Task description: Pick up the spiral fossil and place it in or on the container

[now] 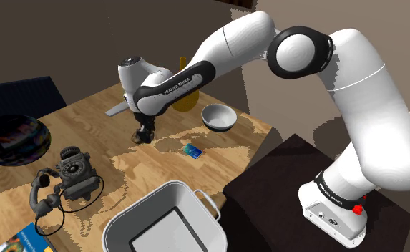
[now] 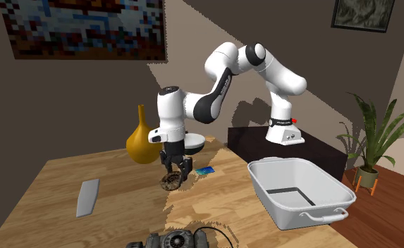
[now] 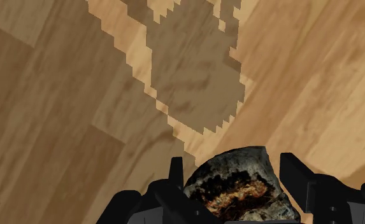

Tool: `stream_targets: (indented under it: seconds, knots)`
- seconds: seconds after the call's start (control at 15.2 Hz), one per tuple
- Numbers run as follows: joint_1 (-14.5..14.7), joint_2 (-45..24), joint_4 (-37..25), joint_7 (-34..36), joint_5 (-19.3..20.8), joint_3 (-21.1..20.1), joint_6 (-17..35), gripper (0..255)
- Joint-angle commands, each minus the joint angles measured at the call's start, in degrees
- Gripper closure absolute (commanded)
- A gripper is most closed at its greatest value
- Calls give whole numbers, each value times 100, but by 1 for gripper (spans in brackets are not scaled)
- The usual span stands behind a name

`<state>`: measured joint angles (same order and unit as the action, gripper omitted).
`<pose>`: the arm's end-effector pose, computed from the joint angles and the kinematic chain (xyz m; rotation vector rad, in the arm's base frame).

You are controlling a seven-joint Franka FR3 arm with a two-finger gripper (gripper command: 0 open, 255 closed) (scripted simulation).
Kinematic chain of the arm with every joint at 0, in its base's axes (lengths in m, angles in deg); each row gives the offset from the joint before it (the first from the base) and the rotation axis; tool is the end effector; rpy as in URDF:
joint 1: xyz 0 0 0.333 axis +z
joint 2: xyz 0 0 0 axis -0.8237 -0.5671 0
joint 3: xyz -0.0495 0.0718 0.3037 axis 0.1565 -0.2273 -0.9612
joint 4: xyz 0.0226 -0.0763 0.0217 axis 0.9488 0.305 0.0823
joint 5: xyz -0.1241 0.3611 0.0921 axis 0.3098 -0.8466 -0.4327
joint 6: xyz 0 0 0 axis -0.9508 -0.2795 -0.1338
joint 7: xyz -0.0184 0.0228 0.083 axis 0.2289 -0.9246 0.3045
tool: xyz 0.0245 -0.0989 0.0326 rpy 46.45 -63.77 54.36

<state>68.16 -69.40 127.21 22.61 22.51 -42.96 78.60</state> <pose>0.6200 0.3785 0.1842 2.8264 1.3055 -0.0887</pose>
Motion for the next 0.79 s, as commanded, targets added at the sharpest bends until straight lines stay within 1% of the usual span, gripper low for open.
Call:
stream_targets:
  seconds: [0.0,0.73]
  knots:
    - [-27,110,39,-12,-31,-33,-73,255]
    - [-123,611,42,-102,-211,-199,-563,255]
